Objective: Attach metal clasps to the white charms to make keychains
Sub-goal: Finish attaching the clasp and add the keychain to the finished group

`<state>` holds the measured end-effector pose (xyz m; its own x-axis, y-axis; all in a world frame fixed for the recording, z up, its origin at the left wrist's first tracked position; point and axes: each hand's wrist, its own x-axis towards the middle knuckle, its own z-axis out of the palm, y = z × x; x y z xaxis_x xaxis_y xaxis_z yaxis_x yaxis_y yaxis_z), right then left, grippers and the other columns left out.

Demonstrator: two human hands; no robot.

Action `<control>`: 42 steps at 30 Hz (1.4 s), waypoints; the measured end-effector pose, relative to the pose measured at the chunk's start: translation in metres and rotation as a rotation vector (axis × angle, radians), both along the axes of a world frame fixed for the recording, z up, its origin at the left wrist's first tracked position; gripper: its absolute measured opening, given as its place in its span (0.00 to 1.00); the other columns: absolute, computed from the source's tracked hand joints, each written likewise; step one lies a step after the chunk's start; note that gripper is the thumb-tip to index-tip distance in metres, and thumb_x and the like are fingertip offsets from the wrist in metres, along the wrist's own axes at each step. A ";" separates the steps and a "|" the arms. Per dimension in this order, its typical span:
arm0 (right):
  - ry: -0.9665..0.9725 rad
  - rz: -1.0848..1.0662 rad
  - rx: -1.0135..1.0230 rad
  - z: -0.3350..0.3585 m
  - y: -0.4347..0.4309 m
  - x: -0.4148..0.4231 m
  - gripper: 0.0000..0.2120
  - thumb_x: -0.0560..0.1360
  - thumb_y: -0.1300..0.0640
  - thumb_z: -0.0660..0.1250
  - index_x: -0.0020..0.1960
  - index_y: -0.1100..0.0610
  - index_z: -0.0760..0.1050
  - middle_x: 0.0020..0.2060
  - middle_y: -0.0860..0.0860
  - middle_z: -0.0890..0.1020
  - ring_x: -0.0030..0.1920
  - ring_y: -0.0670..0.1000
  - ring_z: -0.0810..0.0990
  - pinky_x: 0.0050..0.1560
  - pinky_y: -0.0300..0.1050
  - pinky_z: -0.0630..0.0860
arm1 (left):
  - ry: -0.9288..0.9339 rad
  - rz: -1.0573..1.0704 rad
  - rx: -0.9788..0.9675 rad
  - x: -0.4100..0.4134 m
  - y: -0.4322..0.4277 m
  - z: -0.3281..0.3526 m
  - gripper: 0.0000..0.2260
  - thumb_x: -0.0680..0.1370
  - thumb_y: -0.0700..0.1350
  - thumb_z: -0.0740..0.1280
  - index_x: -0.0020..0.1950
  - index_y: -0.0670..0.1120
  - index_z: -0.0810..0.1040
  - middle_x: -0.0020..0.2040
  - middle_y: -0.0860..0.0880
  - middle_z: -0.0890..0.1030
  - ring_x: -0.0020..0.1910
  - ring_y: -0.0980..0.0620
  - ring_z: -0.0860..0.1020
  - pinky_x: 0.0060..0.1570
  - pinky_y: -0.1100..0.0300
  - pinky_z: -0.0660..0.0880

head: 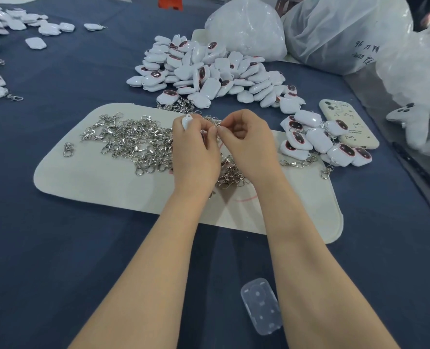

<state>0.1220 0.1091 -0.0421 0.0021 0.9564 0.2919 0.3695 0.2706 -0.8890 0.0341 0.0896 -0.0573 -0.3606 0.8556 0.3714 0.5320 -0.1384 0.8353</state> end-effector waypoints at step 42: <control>0.328 0.182 -0.336 0.000 -0.002 0.002 0.06 0.77 0.63 0.64 0.54 0.60 0.74 0.42 0.54 0.79 0.42 0.51 0.76 0.47 0.47 0.74 | -0.342 -0.053 -0.104 -0.005 -0.002 0.012 0.03 0.78 0.44 0.66 0.46 0.50 0.78 0.51 0.43 0.80 0.50 0.47 0.78 0.56 0.50 0.74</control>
<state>0.1240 0.1069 -0.0425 -0.1334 0.9909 -0.0200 0.0297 -0.0161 -0.9994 0.0291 0.0877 -0.0451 -0.4032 0.9033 0.1466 0.2135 -0.0629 0.9749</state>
